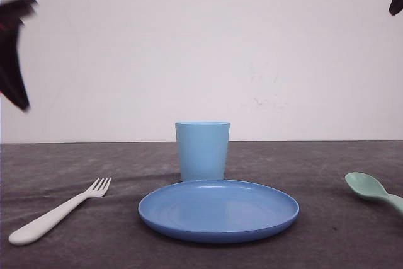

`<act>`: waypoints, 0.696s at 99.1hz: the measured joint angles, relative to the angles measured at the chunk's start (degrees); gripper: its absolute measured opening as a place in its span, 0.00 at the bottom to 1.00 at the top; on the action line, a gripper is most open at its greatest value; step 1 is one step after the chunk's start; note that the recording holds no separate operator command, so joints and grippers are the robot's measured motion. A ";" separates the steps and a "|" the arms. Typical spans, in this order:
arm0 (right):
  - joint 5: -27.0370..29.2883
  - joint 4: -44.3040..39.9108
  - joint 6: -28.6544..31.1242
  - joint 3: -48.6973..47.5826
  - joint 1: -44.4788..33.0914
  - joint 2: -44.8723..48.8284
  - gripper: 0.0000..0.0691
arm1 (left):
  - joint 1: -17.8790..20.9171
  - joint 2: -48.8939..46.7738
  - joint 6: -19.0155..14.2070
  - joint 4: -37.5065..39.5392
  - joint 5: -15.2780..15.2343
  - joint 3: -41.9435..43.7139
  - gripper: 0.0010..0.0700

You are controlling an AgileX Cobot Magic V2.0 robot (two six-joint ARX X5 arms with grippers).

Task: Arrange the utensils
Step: 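Lower the left gripper onto the white fork and close on it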

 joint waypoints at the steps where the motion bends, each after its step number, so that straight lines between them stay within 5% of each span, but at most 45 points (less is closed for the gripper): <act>1: 0.00 -0.11 0.00 0.00 0.04 0.07 0.68 | -0.35 0.48 -0.15 0.04 -0.04 0.00 0.42; 40: 0.02 -0.39 0.00 0.00 0.31 2.05 0.68 | -12.09 13.42 -6.21 8.41 -4.81 0.00 0.42; 69: 0.02 -0.52 0.00 0.00 0.31 2.05 0.68 | -15.65 19.47 -8.79 12.46 -7.65 0.00 0.42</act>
